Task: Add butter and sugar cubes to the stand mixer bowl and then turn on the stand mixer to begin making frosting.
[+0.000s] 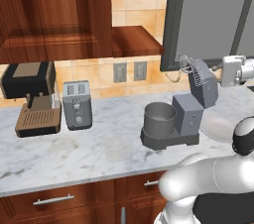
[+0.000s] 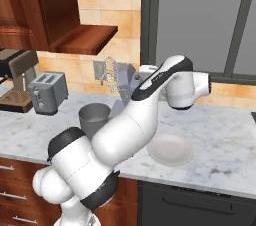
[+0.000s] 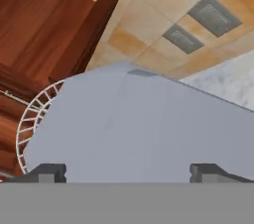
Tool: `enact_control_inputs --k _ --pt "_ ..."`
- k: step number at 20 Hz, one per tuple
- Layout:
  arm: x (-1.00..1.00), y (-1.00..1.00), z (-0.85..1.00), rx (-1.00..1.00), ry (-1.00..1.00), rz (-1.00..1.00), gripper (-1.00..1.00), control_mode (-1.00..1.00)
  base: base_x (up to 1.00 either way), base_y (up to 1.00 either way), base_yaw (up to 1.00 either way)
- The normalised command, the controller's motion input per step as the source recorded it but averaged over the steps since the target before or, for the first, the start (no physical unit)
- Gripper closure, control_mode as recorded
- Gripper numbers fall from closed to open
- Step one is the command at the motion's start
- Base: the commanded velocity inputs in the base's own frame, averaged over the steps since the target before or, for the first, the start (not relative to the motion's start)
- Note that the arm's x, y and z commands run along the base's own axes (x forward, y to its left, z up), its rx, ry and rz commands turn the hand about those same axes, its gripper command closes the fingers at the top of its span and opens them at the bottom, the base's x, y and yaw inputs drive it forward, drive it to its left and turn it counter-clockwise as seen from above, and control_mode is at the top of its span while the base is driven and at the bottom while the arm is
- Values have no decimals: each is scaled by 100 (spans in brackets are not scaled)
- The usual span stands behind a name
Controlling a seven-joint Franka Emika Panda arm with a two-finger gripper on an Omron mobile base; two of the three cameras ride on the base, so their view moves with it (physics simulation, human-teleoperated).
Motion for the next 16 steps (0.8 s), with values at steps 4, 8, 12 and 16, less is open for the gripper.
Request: enact_control_inputs --k 4,8,12,16 --pt "-45 100 -7 -16 -8 0 -100 -100 0 0 0" --pt "-58 100 -18 -28 -13 0 -100 -100 0 0 0" --pt "-54 100 -34 -37 -11 0 -100 -100 0 0 0" --pt "-33 100 -48 -45 -3 -1 -100 -100 0 0 0"
